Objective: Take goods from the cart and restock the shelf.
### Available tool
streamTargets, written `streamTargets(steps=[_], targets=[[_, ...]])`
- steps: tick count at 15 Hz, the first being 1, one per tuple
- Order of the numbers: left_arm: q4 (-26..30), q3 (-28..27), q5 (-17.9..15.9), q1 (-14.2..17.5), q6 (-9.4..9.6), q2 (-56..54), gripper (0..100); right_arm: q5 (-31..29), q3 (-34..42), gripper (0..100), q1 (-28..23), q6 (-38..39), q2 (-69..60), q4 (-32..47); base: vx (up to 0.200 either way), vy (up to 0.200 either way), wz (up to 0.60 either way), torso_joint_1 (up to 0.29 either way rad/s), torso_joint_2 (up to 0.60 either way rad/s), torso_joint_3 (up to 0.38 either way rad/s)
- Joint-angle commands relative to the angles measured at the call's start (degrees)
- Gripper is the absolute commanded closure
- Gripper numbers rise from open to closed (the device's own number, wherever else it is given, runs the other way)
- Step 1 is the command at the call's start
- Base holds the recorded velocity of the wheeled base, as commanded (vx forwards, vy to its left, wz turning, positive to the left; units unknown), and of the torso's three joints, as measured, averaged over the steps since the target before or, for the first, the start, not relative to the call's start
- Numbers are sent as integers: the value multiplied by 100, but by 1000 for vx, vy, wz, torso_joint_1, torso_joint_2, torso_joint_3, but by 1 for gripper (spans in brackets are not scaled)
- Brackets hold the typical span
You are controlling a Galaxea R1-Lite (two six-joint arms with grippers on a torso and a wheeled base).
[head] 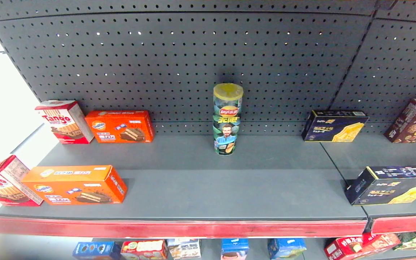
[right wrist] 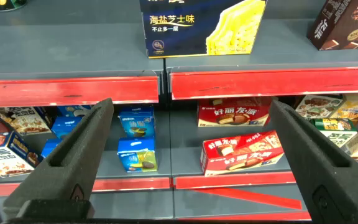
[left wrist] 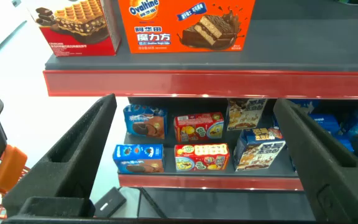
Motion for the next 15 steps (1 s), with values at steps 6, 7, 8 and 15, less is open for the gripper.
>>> streamTargets(steps=[6, 7, 8, 15], targets=[[30, -9, 4, 1, 33, -2, 0, 1, 0, 0, 10, -29, 2, 0, 0, 0, 0, 0, 0, 0], [4, 0, 21, 1, -20, -2, 0, 1, 0, 0, 10, -38, 2, 0, 0, 0, 0, 0, 0, 0], [4, 0, 21, 1, -37, -2, 0, 1, 0, 0, 2, -21, 2, 0, 0, 0, 0, 0, 0, 0], [-5, 0, 21, 1, -29, -2, 0, 1, 0, 0, 2, -3, 2, 0, 0, 0, 0, 0, 0, 0]])
